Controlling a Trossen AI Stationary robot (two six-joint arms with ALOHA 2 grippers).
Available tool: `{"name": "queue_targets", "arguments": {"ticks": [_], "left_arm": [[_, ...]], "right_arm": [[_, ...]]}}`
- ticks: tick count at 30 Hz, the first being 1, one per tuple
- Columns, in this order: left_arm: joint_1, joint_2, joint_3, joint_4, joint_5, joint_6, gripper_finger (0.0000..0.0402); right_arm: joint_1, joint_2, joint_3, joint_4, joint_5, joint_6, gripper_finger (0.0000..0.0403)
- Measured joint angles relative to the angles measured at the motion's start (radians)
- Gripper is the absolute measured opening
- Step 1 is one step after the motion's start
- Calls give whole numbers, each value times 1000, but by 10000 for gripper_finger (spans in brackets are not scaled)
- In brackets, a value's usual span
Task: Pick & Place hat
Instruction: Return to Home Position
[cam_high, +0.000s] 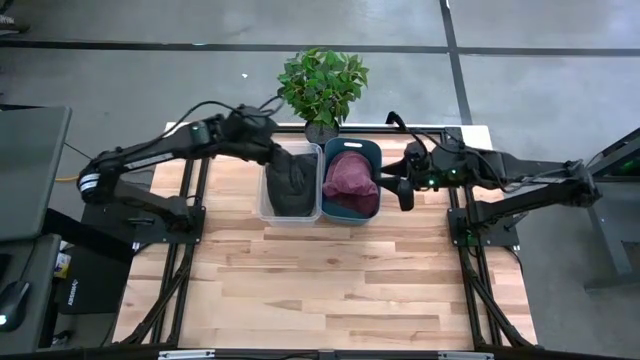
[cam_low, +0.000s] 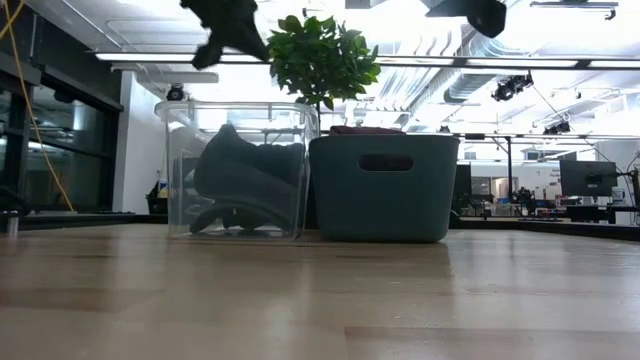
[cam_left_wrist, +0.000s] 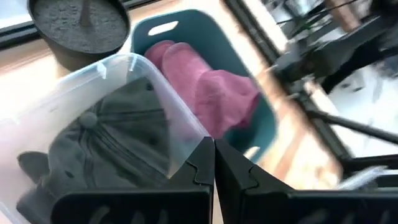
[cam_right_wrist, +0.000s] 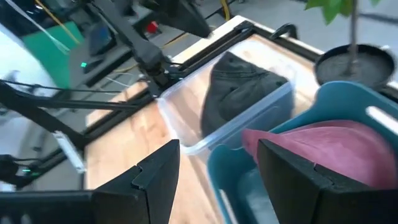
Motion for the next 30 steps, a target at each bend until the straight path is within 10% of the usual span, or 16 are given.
{"name": "queue_targets", "arguments": {"ticks": [15,22,30], "left_arm": [[-230,-249,-19,-23,-120,-47,0],[-317,-400,-312,178,-125,-178,0],[-388,-655,-670,487,-174,-341,0]], "right_arm": [[176,-60,0,-81,228,-73,209],[250,-119,-55,-41,273,-84,209],[285,-392,-438,303,347,1,209]]}}
